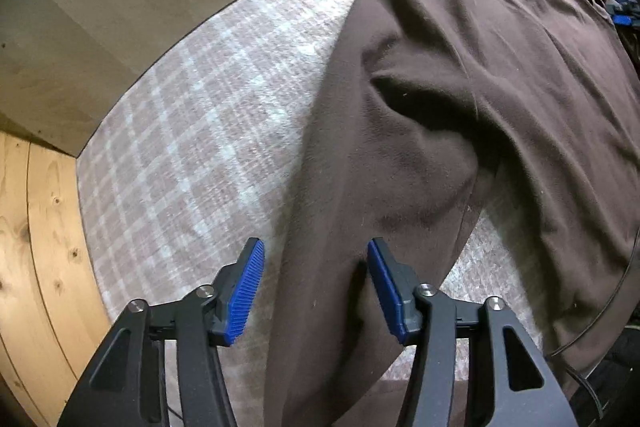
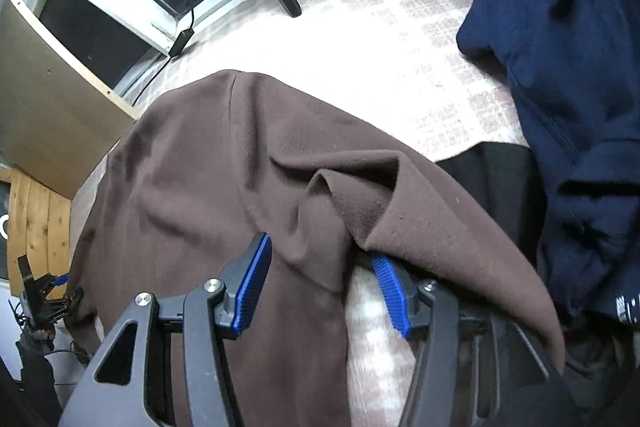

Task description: Fold clothes

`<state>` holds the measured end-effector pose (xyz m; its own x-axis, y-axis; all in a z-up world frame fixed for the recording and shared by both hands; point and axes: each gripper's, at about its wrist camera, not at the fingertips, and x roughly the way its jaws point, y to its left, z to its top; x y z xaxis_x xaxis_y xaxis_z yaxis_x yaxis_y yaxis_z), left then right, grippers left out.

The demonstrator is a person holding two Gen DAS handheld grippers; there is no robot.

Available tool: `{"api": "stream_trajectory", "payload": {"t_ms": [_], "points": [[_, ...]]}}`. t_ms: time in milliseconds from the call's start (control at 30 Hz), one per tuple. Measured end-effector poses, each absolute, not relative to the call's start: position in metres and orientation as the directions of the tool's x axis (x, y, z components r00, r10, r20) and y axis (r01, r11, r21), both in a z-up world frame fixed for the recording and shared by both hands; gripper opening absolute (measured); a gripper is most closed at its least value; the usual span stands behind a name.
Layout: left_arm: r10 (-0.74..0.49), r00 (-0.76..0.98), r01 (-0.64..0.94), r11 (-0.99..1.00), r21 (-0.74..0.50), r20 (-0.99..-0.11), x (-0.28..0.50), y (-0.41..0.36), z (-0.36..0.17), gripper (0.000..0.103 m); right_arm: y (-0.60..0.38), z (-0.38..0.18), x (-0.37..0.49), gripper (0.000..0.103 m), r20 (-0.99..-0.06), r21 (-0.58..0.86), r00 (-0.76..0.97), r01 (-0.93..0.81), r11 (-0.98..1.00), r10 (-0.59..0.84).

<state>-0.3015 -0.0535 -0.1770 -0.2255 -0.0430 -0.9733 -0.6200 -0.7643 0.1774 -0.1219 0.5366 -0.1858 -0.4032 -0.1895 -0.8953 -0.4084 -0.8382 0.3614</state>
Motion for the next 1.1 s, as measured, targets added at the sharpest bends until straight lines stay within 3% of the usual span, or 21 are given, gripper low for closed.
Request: {"api": "stream_trajectory", "payload": {"t_ms": [33, 67, 100, 133, 300, 433, 567, 633, 767, 1100], "points": [[-0.043, -0.222, -0.616, -0.768, 0.174, -0.974, -0.302, -0.054, -0.178, 0.004, 0.536, -0.186, -0.122, 0.041, -0.897, 0.349, -0.403, -0.4, -0.847, -0.179], [-0.042, -0.218, -0.612, -0.772, 0.17, -0.975, -0.302, -0.054, -0.179, 0.002, 0.533, -0.184, -0.122, 0.031, -0.899, 0.332, -0.406, -0.39, -0.859, -0.163], [-0.036, -0.226, -0.608, -0.775, 0.17, -0.973, -0.302, -0.054, -0.176, 0.002, 0.531, -0.183, -0.121, 0.01, -0.902, 0.318, -0.403, -0.381, -0.868, -0.154], [-0.028, -0.238, -0.604, -0.778, 0.17, -0.971, -0.301, -0.055, -0.173, 0.002, 0.531, -0.179, -0.118, 0.008, -0.899, 0.321, -0.409, -0.372, -0.871, -0.157], [-0.019, -0.342, -0.589, -0.774, 0.231, -0.939, -0.294, -0.056, -0.136, 0.002, 0.532, -0.143, -0.101, 0.005, -0.859, 0.291, -0.505, -0.343, -0.893, -0.086], [-0.081, -0.409, -0.533, -0.787, 0.31, -0.909, -0.314, -0.062, -0.134, 0.002, 0.533, -0.147, -0.108, 0.005, -0.884, 0.15, -0.466, -0.361, -0.921, 0.039], [-0.212, -0.386, -0.554, -0.725, 0.409, -0.898, -0.323, -0.061, -0.167, 0.015, 0.522, -0.171, -0.119, 0.006, -0.917, 0.039, -0.388, -0.331, -0.943, 0.098], [-0.216, -0.407, -0.54, -0.727, 0.424, -0.888, -0.322, -0.063, -0.165, 0.022, 0.519, -0.17, -0.12, 0.007, -0.919, 0.014, -0.378, -0.319, -0.948, 0.114], [-0.17, -0.443, -0.514, -0.756, 0.405, -0.88, -0.323, -0.069, -0.142, 0.035, 0.529, -0.159, -0.118, 0.013, -0.918, 0.024, -0.381, -0.333, -0.943, 0.112], [-0.095, -0.446, -0.489, -0.807, 0.33, -0.89, -0.305, -0.093, -0.114, 0.044, 0.511, -0.116, -0.076, 0.017, -0.909, 0.139, -0.416, -0.312, -0.94, 0.004]]}}
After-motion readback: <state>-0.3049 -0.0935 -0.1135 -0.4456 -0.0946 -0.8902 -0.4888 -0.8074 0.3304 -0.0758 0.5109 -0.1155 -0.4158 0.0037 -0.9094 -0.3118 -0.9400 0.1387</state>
